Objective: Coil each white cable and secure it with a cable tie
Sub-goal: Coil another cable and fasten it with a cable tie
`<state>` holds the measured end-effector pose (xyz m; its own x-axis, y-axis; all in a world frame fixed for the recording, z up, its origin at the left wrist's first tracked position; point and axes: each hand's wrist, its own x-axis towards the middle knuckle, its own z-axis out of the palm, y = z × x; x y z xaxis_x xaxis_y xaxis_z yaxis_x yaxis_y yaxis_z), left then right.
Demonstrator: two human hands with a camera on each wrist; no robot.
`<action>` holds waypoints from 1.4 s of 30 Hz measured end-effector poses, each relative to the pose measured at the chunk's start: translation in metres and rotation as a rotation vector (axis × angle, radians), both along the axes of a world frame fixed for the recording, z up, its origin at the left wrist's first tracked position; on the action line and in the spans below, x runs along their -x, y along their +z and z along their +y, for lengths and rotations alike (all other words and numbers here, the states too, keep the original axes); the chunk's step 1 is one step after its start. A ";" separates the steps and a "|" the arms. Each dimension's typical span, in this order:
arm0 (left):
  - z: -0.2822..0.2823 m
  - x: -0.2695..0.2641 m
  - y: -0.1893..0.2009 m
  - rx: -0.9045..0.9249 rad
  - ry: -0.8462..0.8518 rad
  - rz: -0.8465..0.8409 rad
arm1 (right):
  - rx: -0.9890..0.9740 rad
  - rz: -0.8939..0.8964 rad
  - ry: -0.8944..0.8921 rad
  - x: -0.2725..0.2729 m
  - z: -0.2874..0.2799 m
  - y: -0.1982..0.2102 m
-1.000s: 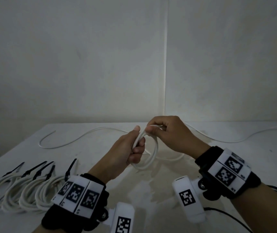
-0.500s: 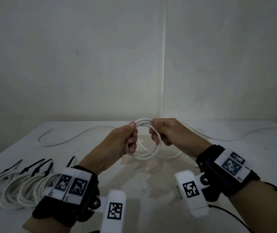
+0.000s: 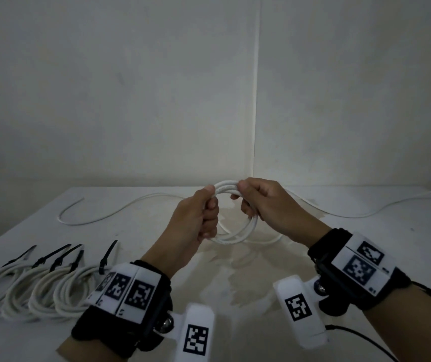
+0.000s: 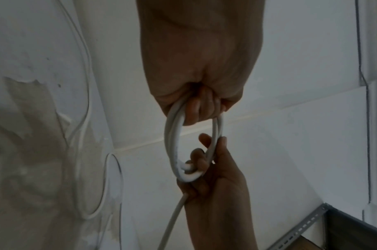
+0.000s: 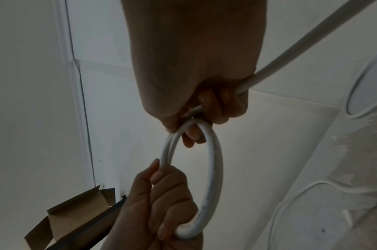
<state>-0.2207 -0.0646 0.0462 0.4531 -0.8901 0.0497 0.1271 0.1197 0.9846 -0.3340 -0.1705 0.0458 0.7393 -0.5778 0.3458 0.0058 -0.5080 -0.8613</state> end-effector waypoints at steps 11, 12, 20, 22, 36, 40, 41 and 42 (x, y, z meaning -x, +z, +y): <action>0.003 -0.034 -0.002 0.135 0.192 0.197 | 0.159 -0.043 -0.194 0.009 -0.023 -0.037; 0.005 -0.040 0.000 0.157 0.220 0.218 | 0.194 -0.029 -0.226 0.011 -0.026 -0.041; 0.011 -0.066 0.009 0.237 0.429 0.182 | 0.923 0.235 -0.303 0.004 -0.030 -0.067; 0.008 -0.062 0.008 0.240 0.463 0.157 | 1.115 0.211 -0.264 -0.007 -0.021 -0.067; -0.004 -0.031 -0.007 0.082 0.466 -0.238 | 1.288 0.015 -0.090 -0.033 0.022 -0.038; -0.001 -0.017 -0.018 0.058 0.338 -0.405 | 1.207 -0.135 -0.023 -0.034 0.022 -0.020; 0.000 -0.014 -0.019 0.050 0.304 -0.425 | 1.167 -0.157 -0.018 -0.035 0.021 -0.016; 0.001 -0.012 -0.020 0.040 0.274 -0.442 | 1.119 -0.159 -0.008 -0.035 0.021 -0.012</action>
